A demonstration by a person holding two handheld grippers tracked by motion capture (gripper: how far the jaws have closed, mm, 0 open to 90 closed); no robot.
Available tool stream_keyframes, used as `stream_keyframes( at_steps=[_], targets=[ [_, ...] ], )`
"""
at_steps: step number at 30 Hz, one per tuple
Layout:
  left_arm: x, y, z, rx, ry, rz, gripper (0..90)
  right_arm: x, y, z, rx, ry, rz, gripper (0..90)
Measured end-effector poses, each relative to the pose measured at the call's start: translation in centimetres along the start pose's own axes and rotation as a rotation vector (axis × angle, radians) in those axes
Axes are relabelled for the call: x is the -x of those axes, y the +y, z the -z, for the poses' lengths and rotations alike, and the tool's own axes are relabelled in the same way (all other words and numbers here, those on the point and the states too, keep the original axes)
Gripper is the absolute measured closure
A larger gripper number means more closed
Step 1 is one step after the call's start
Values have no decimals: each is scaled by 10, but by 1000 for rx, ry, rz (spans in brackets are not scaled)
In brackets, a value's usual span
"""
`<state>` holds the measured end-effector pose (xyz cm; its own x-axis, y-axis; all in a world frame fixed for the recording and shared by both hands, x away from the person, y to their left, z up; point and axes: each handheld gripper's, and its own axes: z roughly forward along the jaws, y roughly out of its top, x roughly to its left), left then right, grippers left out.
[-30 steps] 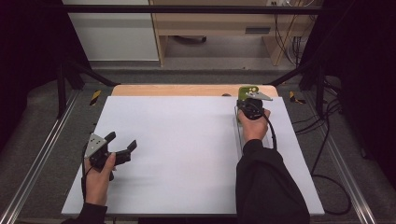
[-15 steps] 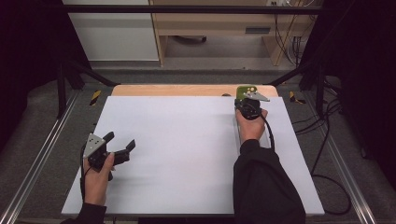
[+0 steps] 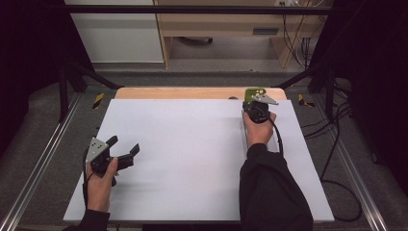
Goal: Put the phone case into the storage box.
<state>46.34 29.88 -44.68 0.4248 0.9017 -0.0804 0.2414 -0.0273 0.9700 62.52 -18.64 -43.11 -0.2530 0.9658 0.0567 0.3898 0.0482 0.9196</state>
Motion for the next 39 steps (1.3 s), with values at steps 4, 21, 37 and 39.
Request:
stream_keyframes(
  at_steps=[4, 21, 37, 39],
  targets=[
    [-1, 0, 0, 0, 3, -5, 42, 0, 1, 1, 10, -1, -2, 880],
    [-5, 1, 1, 10, 3, 12, 42, -1, 1, 2, 38, 1, 3, 880],
    [-7, 3, 2, 14, 6, 10, 42, -1, 0, 1, 35, -1, 12, 880],
    [-7, 3, 2, 15, 7, 10, 42, -1, 0, 1, 36, -1, 11, 880]
  ],
)
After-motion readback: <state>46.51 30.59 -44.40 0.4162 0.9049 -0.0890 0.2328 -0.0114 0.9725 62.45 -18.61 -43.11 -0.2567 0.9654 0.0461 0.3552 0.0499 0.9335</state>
